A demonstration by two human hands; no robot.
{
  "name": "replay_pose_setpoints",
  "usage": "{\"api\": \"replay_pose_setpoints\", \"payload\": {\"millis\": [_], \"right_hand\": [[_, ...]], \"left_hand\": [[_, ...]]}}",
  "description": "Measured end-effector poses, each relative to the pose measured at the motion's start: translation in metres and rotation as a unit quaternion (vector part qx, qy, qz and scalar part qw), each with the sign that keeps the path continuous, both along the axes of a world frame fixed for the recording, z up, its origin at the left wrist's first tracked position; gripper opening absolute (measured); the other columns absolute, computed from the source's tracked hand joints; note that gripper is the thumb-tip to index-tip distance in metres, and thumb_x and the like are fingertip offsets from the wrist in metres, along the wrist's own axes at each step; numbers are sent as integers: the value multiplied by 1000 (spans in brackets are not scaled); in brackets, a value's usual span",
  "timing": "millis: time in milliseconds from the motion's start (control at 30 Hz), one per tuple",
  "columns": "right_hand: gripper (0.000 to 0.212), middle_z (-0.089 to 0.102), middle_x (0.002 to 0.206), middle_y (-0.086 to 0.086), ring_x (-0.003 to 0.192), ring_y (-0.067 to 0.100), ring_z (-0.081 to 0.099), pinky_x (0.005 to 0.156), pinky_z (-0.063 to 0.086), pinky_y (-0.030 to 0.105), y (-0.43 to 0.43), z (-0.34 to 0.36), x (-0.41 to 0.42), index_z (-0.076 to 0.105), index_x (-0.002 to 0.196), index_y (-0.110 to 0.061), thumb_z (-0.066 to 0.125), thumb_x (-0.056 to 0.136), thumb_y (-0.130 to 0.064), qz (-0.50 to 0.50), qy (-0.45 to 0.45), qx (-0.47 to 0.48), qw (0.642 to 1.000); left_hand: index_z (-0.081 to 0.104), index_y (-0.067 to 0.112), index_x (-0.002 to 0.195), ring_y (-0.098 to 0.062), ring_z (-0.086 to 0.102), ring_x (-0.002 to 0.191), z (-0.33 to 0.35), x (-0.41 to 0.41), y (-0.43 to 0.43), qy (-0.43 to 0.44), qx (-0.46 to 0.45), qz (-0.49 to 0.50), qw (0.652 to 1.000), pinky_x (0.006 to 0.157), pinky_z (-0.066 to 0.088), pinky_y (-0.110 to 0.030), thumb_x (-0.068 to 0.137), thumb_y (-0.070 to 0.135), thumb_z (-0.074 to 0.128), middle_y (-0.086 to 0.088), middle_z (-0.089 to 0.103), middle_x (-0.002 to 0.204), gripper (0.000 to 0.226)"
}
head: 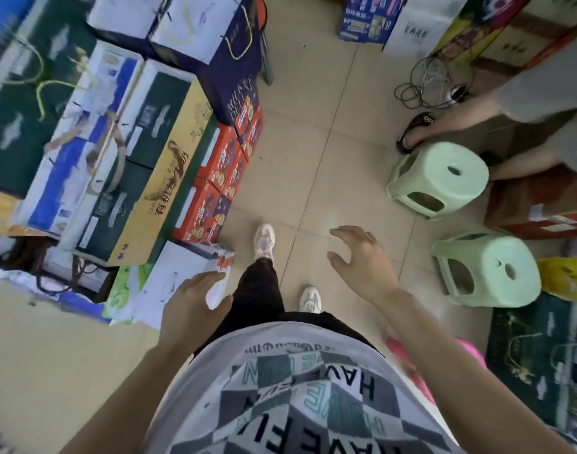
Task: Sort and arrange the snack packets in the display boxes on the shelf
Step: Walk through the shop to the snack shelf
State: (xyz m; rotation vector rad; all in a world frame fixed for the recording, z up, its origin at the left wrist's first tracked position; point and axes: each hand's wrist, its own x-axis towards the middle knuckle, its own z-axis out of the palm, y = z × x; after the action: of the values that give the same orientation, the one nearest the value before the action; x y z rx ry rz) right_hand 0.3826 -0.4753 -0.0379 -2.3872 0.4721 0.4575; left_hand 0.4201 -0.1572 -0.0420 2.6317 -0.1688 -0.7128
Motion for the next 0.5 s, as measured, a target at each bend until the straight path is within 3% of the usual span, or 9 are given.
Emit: {"api": "replay_pose_setpoints", "payload": {"millis": [100, 200, 300, 500], "right_hand": [[45, 57, 139, 3, 127, 28, 51, 111, 37, 40, -10, -2, 55, 60, 136, -17, 66, 92, -22, -14, 1, 2, 1000], [44, 59, 138, 2, 127, 25, 52, 110, 37, 33, -19, 4, 96, 59, 136, -16, 67, 93, -21, -41, 13, 9, 999], [45, 60, 137, -2, 126, 19, 53, 107, 37, 27, -31, 13, 128, 59, 137, -18, 67, 93, -21, -77, 26, 8, 997], [43, 64, 130, -1, 117, 22, 60, 102, 48, 38, -74, 20, 193, 61, 134, -19, 70, 91, -19, -136, 27, 17, 990]], "left_hand": [[69, 26, 120, -19, 64, 104, -3, 68, -13, -23, -38, -11, 999, 81, 50, -32, 83, 22, 76, 8, 69, 118, 38], [70, 25, 115, -1, 58, 84, 3, 142, -33, -42, -81, -12, 996, 70, 53, -28, 83, 25, 75, 13, 69, 103, 32], [67, 25, 124, -9, 61, 96, 16, 212, -60, -72, -84, -58, 992, 71, 45, -24, 84, 26, 76, 8, 68, 118, 41], [68, 18, 123, -18, 63, 107, 32, 339, -127, -112, -118, -116, 980, 87, 50, -29, 85, 29, 73, 2, 68, 124, 40]]}}
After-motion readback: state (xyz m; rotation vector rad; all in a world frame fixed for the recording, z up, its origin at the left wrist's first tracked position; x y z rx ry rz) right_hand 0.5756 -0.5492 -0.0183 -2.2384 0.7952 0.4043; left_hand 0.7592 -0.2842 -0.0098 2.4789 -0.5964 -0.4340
